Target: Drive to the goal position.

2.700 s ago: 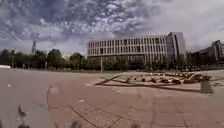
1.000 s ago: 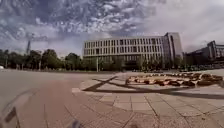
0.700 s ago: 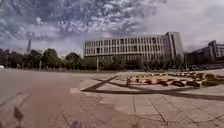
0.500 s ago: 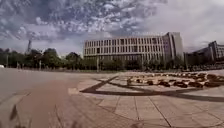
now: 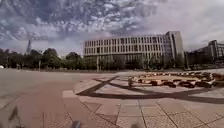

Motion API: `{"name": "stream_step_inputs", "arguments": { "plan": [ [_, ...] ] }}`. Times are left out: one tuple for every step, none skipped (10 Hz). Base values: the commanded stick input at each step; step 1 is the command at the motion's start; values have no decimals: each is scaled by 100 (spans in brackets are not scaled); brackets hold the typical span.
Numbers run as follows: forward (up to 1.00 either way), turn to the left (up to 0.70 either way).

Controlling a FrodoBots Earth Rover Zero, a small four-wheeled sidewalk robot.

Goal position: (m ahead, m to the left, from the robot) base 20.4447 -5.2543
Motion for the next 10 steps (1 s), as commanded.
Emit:
{"name": "stream_step_inputs", "arguments": {
  "plan": [
    [70,0],
    [70,0],
    [70,0],
    [70,0],
    [70,0],
    [70,0],
    [70,0],
    [70,0],
    [70,0],
    [70,0]
  ]
}}
